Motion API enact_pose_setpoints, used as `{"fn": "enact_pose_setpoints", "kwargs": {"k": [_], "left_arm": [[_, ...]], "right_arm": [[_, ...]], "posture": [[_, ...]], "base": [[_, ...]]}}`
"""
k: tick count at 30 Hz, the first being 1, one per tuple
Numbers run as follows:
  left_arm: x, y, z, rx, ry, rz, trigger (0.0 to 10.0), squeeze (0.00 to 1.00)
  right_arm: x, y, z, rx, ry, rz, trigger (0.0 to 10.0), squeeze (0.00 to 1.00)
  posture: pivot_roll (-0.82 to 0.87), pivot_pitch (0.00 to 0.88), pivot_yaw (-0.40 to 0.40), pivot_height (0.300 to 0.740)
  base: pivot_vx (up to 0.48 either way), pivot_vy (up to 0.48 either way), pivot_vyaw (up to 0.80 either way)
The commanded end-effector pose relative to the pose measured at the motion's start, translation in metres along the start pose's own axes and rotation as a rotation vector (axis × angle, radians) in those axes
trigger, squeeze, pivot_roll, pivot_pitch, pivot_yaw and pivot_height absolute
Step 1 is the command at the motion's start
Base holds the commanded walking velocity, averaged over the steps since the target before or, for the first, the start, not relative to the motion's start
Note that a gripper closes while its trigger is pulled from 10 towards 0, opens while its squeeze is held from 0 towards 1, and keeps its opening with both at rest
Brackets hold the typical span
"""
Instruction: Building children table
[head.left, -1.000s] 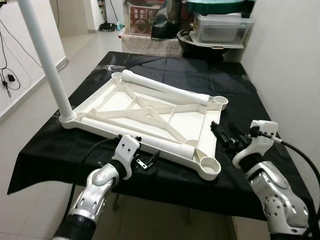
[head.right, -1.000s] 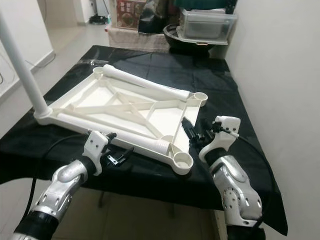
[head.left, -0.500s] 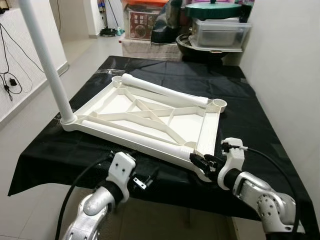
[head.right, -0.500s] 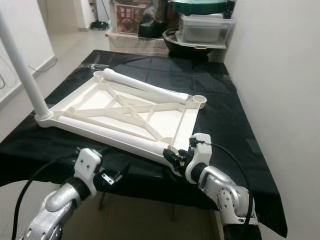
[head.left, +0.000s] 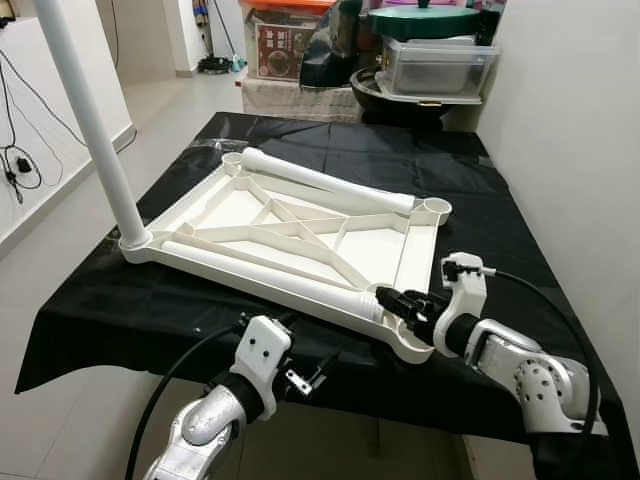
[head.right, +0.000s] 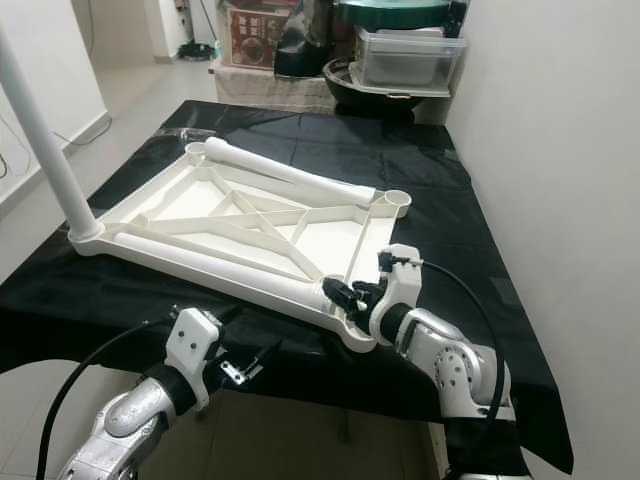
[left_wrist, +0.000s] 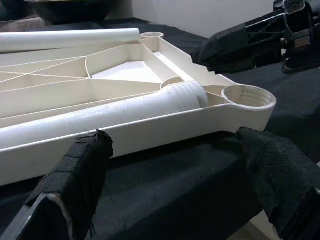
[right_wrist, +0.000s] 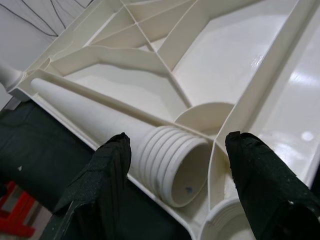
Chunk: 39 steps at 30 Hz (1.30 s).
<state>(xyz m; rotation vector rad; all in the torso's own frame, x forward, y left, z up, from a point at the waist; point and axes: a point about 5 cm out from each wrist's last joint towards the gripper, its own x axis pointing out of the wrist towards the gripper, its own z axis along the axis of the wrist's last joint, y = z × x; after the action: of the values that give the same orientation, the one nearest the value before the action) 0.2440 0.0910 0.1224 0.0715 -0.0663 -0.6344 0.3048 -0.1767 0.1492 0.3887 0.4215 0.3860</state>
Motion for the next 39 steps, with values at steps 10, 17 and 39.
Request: {"fn": "enact_pose_setpoints", "kwargs": {"k": [10, 17, 39], "left_arm": [[-0.008, -0.006, -0.002, 0.015, 0.04, -0.026, 10.0, 0.0], [-0.008, -0.006, -0.002, 0.014, 0.044, -0.025, 10.0, 0.0], [-0.015, -0.01, 0.009, 0.013, 0.038, -0.021, 10.0, 0.0]], "right_arm": [[0.003, -0.005, -0.011, 0.04, 0.103, -0.028, 10.0, 0.0], [0.005, 0.002, -0.011, 0.075, 0.105, 0.02, 10.0, 0.0], [0.025, 0.017, -0.015, 0.113, 0.163, 0.073, 10.0, 0.0]], "posture": [[0.12, 0.0, -0.091, 0.74], [0.12, 0.0, -0.089, 0.74], [0.12, 0.034, -0.121, 0.74]], "base": [[0.0, 0.0, 0.0], [0.0, 0.0, 0.0], [0.0, 0.0, 0.0]]}}
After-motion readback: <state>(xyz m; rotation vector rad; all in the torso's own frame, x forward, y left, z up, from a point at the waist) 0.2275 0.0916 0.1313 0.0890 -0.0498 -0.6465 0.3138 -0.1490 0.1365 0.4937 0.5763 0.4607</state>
